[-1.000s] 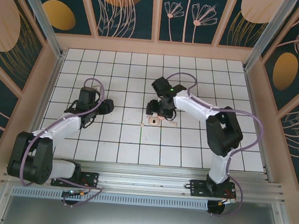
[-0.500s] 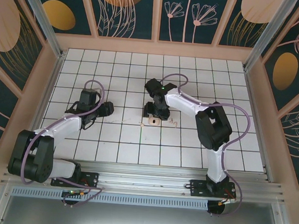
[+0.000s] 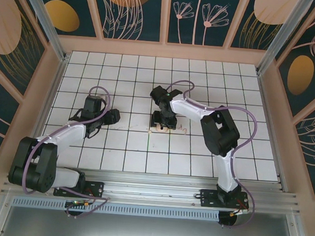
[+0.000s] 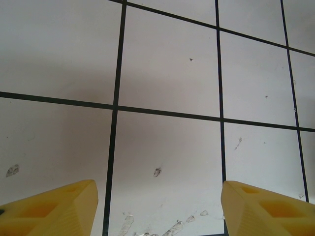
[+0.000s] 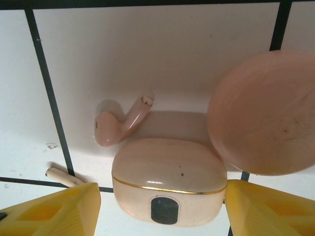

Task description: Insert wireless bluetooth earbuds into charging case

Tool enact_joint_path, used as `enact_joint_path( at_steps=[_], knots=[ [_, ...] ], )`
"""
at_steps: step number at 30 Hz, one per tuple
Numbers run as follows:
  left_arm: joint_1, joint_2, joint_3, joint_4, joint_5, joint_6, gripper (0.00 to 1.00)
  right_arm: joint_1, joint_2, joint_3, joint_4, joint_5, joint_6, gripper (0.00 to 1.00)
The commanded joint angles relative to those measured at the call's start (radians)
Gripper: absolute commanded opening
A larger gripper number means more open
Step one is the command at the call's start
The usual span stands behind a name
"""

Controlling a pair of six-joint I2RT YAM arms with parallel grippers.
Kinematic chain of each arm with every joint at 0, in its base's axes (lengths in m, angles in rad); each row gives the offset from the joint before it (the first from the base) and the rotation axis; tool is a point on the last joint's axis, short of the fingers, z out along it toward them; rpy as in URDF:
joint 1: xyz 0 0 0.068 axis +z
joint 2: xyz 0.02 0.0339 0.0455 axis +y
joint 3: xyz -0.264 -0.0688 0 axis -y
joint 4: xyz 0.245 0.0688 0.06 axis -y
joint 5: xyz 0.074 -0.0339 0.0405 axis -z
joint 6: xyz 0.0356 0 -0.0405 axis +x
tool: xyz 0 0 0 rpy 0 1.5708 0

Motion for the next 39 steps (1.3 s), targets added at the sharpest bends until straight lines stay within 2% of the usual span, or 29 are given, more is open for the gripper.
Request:
enact_joint_path(
  at_steps=[1, 9, 14, 19, 24, 29, 33, 39],
  knots=[
    [-0.005, -0.007, -0.006, 0.012, 0.019, -0.015, 0.66, 0.010, 0.027, 0.027, -0.033, 0.036, 0.016, 0.67],
    [-0.005, -0.016, -0.011, 0.011, 0.023, -0.015, 0.66, 0.015, 0.056, 0.027, -0.040, 0.058, 0.004, 0.67],
    [-0.005, -0.018, -0.007, 0.010, 0.028, -0.009, 0.64, 0.018, 0.052, 0.023, -0.018, 0.076, 0.001, 0.57],
    [-0.005, -0.020, 0.018, -0.003, 0.066, 0.006, 0.63, 0.021, -0.025, -0.020, 0.059, 0.093, 0.008, 0.53],
    [-0.009, -0.053, 0.044, 0.019, 0.170, 0.023, 0.59, 0.019, -0.189, -0.102, 0.216, 0.093, 0.015, 0.52],
    [-0.036, -0.162, 0.032, 0.143, 0.255, 0.064, 0.59, -0.001, -0.380, -0.204, 0.431, 0.036, 0.019, 0.52],
    [-0.062, -0.252, -0.001, 0.278, 0.303, 0.090, 0.58, -0.044, -0.514, -0.315, 0.643, -0.087, 0.064, 0.52],
    [-0.120, -0.302, -0.012, 0.393, 0.338, 0.163, 0.58, -0.116, -0.659, -0.511, 1.014, -0.291, 0.253, 0.51]
  ],
)
